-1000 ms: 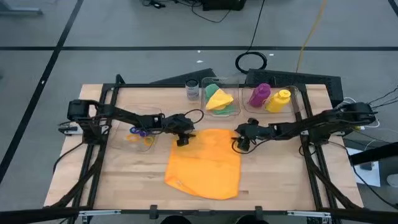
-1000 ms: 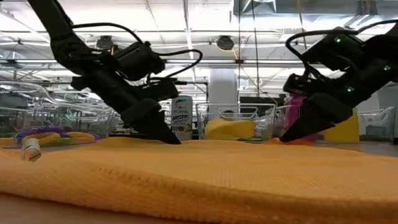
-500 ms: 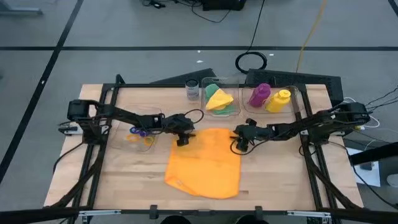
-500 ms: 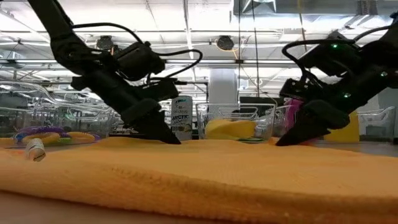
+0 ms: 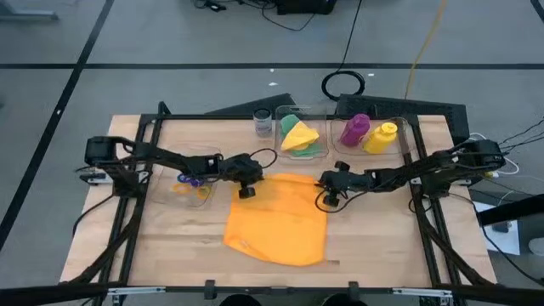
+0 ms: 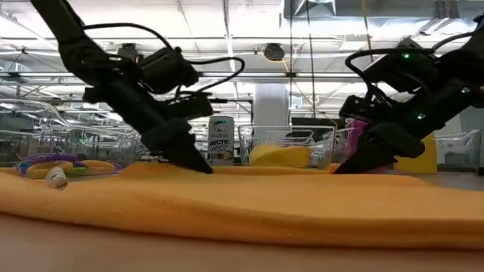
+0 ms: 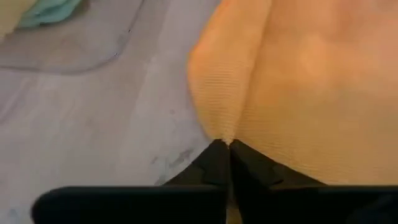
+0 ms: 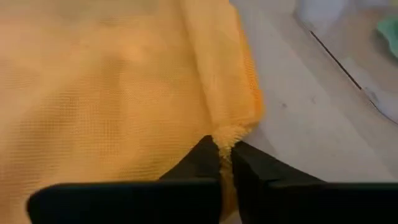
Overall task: Pick & Place Sports Items
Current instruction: Fold the orange towel
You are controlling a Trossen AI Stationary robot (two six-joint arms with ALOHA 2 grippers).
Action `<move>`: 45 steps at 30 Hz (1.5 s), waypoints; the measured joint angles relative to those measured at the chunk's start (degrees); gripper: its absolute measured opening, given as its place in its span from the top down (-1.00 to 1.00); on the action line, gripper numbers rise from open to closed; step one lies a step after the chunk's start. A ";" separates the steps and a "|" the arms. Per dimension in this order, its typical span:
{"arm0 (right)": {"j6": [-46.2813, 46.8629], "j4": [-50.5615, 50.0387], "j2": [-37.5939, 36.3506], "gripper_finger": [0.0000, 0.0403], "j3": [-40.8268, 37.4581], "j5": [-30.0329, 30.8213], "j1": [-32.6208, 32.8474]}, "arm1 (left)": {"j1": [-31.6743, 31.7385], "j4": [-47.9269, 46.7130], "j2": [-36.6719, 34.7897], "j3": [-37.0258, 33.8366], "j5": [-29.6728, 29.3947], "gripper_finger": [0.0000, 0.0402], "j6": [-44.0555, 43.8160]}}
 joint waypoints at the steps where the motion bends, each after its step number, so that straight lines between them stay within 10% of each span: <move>1: -0.47 0.15 0.00 0.99 0.00 -0.05 0.00 | -0.09 -0.14 -0.59 -0.01 -0.01 0.95 0.01; 45: 0.44 4.55 -13.20 1.00 -0.03 1.30 20.86 | -31.17 -15.92 -7.08 9.19 -24.99 1.00 -5.32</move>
